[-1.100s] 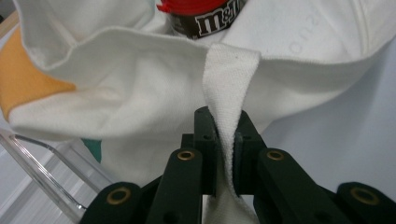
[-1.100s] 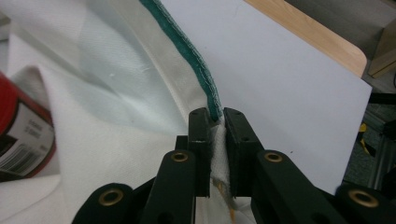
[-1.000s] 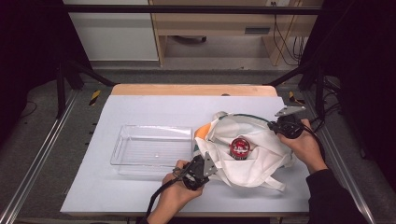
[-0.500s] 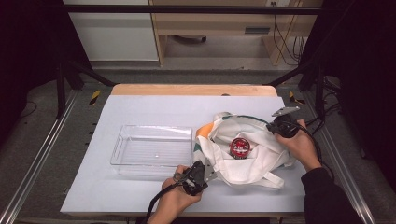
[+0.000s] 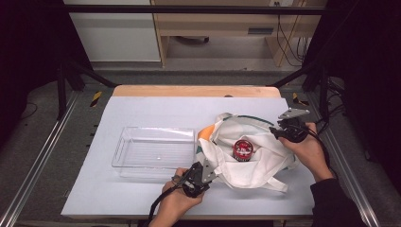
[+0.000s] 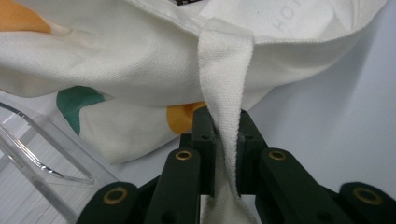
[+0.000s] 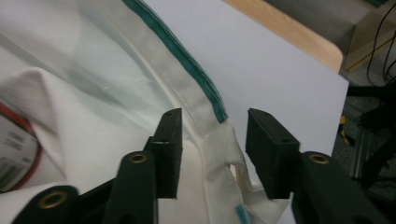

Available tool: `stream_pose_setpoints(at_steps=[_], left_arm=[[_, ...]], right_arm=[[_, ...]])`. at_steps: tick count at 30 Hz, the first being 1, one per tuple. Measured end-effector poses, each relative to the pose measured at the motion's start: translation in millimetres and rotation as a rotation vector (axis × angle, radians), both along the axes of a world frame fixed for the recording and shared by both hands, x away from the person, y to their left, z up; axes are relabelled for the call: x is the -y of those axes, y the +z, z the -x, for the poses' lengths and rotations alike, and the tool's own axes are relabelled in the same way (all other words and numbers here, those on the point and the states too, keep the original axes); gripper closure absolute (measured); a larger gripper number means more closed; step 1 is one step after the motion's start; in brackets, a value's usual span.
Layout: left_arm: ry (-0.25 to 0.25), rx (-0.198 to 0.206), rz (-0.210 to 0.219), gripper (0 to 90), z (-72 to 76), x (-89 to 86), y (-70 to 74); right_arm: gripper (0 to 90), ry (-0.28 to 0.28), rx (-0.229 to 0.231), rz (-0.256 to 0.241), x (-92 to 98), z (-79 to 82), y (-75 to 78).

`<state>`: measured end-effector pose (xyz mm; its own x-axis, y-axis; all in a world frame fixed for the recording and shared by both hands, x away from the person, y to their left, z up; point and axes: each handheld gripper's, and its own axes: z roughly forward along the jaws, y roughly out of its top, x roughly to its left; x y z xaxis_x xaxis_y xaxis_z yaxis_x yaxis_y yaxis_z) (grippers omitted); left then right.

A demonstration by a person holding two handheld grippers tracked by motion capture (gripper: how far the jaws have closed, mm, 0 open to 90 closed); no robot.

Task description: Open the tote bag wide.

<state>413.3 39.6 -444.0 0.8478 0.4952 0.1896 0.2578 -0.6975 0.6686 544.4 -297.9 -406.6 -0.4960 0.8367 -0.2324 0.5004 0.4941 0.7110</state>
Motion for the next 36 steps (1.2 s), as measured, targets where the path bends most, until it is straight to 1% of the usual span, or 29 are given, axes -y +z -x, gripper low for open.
stream_pose_setpoints(at_steps=[2, 4, 6, 8, 9, 11, 12, 13, 14, 15, 16, 17, 18, 20, 22, 24, 26, 28, 30, 33, 34, 36], left_arm=[[0.005, -0.005, 0.013, 77.4, 0.1, -0.2, 0.7], [0.012, -0.005, 0.02, 72.5, 0.7, -0.2, 1.7], [0.025, -0.002, 0.034, 65.1, 1.1, 0.0, 3.1], [0.028, -0.014, 0.042, 57.4, 1.0, -0.5, 5.9], [0.033, -0.019, 0.05, 53.5, 0.8, -0.9, 7.5], [0.055, -0.021, 0.083, 47.1, 1.3, -0.6, 10.6], [0.054, -0.022, 0.089, 44.1, 1.3, -1.0, 12.6], [0.051, -0.03, 0.095, 41.8, 0.8, -2.4, 15.5], [0.054, -0.032, 0.11, 39.2, 0.9, -3.3, 17.8], [0.056, -0.03, 0.137, 36.9, 1.1, -4.9, 22.0], [0.061, -0.018, 0.141, 34.1, 1.6, -5.8, 24.9], [0.061, -0.009, 0.14, 32.2, 2.1, -6.3, 27.1], [0.064, -0.007, 0.143, 30.5, 2.5, -6.6, 28.5], [0.057, -0.017, 0.162, 28.1, 2.4, -6.8, 32.0], [0.054, -0.004, 0.16, 26.2, 1.6, -6.2, 36.9], [0.068, 0.008, 0.175, 22.4, 0.5, -7.1, 42.3], [0.071, 0.004, 0.19, 20.5, 0.0, -8.9, 45.7], [0.072, 0.012, 0.188, 19.7, -0.2, -12.0, 50.4], [0.079, 0.014, 0.193, 18.3, -0.8, -14.4, 53.3], [0.092, 0.023, 0.199, 17.7, -2.3, -18.3, 55.7], [0.097, 0.026, 0.19, 17.5, -2.9, -20.2, 56.4], [0.106, 0.016, 0.203, 17.2, -5.1, -24.4, 57.0]], right_arm=[[45.7, -0.005, 0.037, -0.011, -1.9, 8.0, 8.5], [39.1, -0.007, 0.054, -0.032, -4.4, 14.7, 15.1], [34.9, 0.0, 0.057, -0.079, -9.1, 23.4, 22.7], [30.9, 0.028, 0.071, -0.119, -16.5, 32.3, 28.4], [29.8, 0.036, 0.067, -0.128, -19.5, 35.2, 30.2], [28.1, 0.062, 0.069, -0.155, -27.4, 39.8, 33.0], [25.7, 0.089, 0.059, -0.161, -34.0, 42.1, 34.1], [24.4, 0.104, 0.044, -0.162, -39.4, 44.1, 34.5], [24.0, 0.12, 0.037, -0.168, -44.4, 45.3, 34.3], [22.3, 0.138, 0.026, -0.167, -48.0, 45.6, 33.8], [21.2, 0.161, 0.0, -0.151, -53.7, 46.5, 33.8], [21.1, 0.168, -0.003, -0.146, -57.2, 48.1, 33.8], [20.2, 0.178, -0.009, -0.149, -60.1, 49.5, 33.4], [19.2, 0.196, -0.021, -0.16, -64.1, 52.1, 32.4], [17.7, 0.203, -0.035, -0.171, -67.5, 53.3, 30.8], [17.3, 0.211, -0.046, -0.162, -71.5, 54.5, 29.4], [17.0, 0.219, -0.049, -0.161, -74.2, 55.4, 27.7], [17.0, 0.237, -0.056, -0.156, -76.4, 56.3, 25.3], [17.0, 0.242, -0.072, -0.139, -77.8, 55.8, 22.0], [17.7, 0.235, -0.083, -0.136, -78.2, 54.1, 18.1], [17.8, 0.234, -0.086, -0.135, -78.3, 53.7, 16.7], [17.8, 0.233, -0.091, -0.129, -78.7, 53.5, 14.7]])
